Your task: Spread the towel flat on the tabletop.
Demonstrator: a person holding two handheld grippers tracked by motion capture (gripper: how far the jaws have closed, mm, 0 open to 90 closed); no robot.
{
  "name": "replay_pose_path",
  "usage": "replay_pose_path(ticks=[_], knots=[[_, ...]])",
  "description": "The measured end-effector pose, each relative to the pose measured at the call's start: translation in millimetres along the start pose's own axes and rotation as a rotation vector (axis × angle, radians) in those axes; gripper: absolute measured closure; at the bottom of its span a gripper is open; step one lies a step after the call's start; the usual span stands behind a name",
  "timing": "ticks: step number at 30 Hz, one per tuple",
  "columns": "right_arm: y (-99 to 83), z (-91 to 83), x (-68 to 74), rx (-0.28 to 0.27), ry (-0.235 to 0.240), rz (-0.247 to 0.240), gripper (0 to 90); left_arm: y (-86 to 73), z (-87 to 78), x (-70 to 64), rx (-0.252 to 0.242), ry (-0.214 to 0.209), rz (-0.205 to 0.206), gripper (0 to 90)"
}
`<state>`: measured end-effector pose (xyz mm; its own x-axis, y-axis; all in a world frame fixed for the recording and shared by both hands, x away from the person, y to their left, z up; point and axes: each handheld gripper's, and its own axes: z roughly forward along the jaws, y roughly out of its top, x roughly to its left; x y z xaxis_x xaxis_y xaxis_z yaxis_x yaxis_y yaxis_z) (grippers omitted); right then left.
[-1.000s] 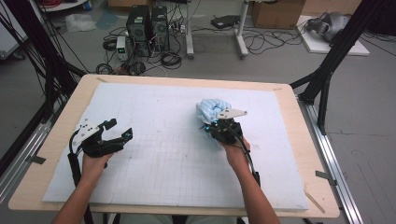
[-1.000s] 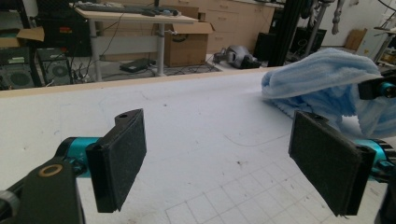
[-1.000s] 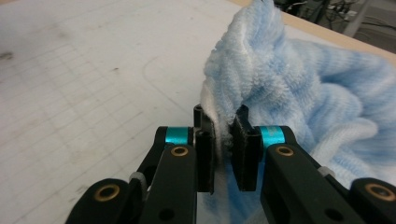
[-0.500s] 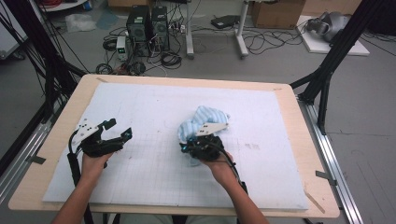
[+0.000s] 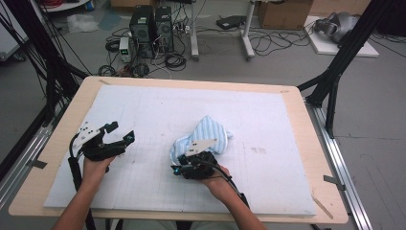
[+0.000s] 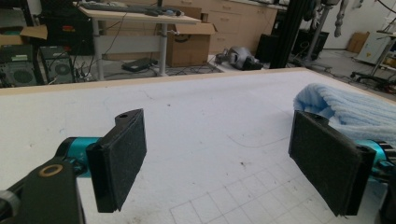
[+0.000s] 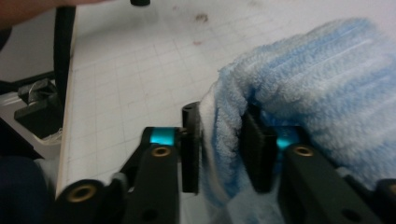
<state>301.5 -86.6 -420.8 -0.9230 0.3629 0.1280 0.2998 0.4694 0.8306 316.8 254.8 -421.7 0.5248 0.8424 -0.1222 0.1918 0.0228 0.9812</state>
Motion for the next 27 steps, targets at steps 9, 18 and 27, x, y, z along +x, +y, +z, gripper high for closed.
replay_pose_path(ticks=[9,18,27], knots=[[-12.2,-72.2,-41.9,-0.186,-0.282,0.170,51.8,-0.6,1.7,-1.2,0.006,-0.005,-0.005,19.4],[-26.4,-63.8,-80.0,-0.078,-0.441,0.296,60.5,-1.8,5.0,-2.5,0.017,-0.015,-0.003,19.5],[-26.1,-87.8,-70.1,-0.077,-0.441,0.192,86.9,-2.4,4.7,-2.5,0.029,-0.010,-0.001,19.6]])
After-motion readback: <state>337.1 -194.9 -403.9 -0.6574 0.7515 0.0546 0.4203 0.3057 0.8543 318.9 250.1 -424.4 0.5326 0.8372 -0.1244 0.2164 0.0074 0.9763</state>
